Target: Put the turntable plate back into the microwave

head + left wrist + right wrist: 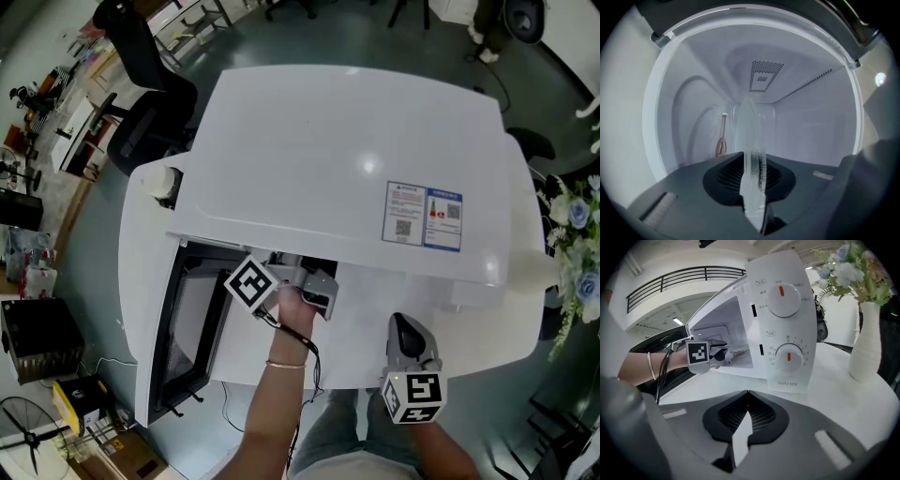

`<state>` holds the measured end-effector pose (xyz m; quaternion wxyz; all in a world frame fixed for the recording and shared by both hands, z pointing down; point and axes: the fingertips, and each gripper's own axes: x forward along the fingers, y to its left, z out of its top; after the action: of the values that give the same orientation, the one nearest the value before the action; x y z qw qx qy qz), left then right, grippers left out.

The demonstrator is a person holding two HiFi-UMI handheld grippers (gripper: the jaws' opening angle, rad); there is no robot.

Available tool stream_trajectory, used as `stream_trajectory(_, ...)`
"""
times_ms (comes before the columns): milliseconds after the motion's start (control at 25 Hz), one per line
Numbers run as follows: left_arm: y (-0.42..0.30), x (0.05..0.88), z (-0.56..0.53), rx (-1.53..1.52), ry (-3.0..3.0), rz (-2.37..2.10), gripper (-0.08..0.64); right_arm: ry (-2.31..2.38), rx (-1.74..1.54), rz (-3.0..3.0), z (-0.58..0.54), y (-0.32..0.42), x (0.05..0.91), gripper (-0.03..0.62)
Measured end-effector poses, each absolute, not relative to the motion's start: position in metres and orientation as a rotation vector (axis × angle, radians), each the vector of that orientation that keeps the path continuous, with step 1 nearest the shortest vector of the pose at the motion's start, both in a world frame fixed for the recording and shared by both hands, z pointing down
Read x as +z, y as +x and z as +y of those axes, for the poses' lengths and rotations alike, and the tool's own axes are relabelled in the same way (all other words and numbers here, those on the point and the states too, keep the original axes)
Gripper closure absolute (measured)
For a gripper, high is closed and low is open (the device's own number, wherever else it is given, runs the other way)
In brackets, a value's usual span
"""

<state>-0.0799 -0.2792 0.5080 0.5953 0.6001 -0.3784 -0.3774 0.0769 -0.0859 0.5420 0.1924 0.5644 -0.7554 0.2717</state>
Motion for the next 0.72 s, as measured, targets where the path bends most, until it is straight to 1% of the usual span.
stream_trajectory(560, -0.083, 0.509, -0.274, -0.742, 1.418, -0.969, 0.523, 1.579, 0.757, -2.138, -0.085, 0.076, 0.536, 0.581)
stream_trajectory(720, -0.085, 0.517, -0.273, -0.718, 1.37, -0.993, 0.539, 1.577, 0.754, -2.138, -0.083, 0.076, 0.535, 0.581)
